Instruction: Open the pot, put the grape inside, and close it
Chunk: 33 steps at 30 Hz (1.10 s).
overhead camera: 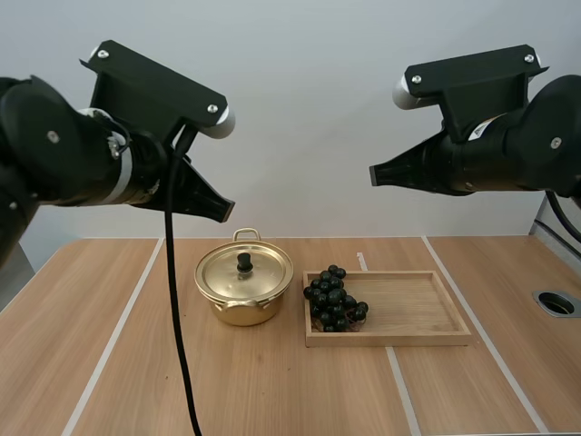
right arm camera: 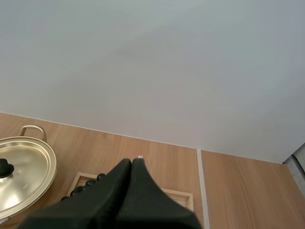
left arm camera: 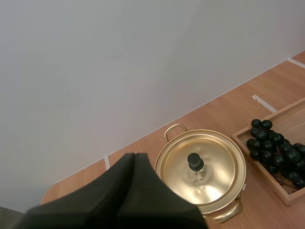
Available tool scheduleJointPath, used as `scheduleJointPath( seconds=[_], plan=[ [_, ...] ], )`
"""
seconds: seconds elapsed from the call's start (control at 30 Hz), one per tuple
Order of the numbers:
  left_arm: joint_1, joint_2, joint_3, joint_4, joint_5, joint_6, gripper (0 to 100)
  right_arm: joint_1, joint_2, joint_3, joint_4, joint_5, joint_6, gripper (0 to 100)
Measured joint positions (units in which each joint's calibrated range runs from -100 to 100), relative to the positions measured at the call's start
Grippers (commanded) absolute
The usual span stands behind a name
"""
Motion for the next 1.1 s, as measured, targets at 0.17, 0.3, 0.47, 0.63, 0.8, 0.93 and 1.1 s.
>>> scheduleJointPath(
  seconds=[0.17, 0.3, 0.47, 0.63, 0.8, 0.93, 1.1],
  plan=[
    [0.0, 6.91, -0.29, -1.88, 0.0, 1.99, 3, 0.0, 2.38, 0.0, 0.9, 0.0, -2.06, 0],
    [0.0, 11.79, -0.29, -4.41, 0.0, 3.72, 20, 0.0, 4.96, 0.0, 1.98, 0.0, -3.49, 0],
    [-0.08, 16.65, -0.29, -5.87, 0.0, 5.39, 59, 0.0, 8.8, 0.0, 3.92, 0.0, -5.41, 31],
    [-1.62, 19.99, -0.29, -6.39, 0.0, 6.14, 88, 0.0, 12.97, 0.0, 5.1, 0.0, -7.24, 79],
    [-4.08, 22.94, -0.29, -7.34, -0.33, 6.47, 96, 0.0, 15.67, 0.0, 5.74, 0.0, -8.16, 89],
    [-4.8, 25.74, -0.29, -7.32, -1.61, 6.47, 100, 0.0, 16.82, 0.0, 5.85, 0.31, -8.39, 90],
    [-4.8, 29.5, -0.41, -7.32, -3.41, 6.47, 100, 0.0, 16.82, 0.0, 5.94, 0.32, -8.47, 90]
  ],
)
